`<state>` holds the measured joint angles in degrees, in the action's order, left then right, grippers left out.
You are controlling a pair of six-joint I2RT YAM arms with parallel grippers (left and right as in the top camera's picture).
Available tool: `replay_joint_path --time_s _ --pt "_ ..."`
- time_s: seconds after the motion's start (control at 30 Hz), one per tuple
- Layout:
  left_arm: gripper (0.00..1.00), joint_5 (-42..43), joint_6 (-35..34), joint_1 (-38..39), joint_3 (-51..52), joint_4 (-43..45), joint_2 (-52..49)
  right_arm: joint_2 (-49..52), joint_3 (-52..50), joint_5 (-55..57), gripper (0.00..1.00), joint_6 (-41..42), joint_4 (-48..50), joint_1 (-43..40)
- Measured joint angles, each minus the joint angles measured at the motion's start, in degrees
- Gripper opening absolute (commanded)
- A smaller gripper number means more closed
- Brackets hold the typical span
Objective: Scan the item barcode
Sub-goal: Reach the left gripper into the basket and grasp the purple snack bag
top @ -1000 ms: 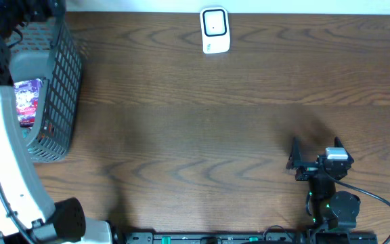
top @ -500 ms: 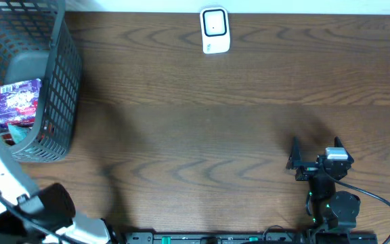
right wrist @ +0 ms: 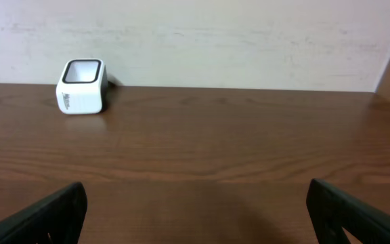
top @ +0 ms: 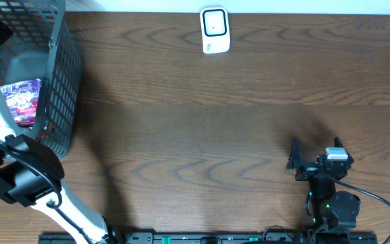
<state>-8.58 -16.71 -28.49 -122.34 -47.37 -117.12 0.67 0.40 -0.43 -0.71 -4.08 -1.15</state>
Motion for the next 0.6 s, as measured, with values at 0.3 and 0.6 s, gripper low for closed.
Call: replay_joint_path --time_s 0.3,0.6 --pt "0.98 -0.42 -3.02 0.00 0.00 1.11 -4.37 0.00 0.00 0.00 0.99 0.00 0.00 0.00" --pt "0.98 -0.42 -10.97 0.00 0.00 -2.86 -10.58 0.00 0.00 0.00 0.99 0.00 0.00 0.00"
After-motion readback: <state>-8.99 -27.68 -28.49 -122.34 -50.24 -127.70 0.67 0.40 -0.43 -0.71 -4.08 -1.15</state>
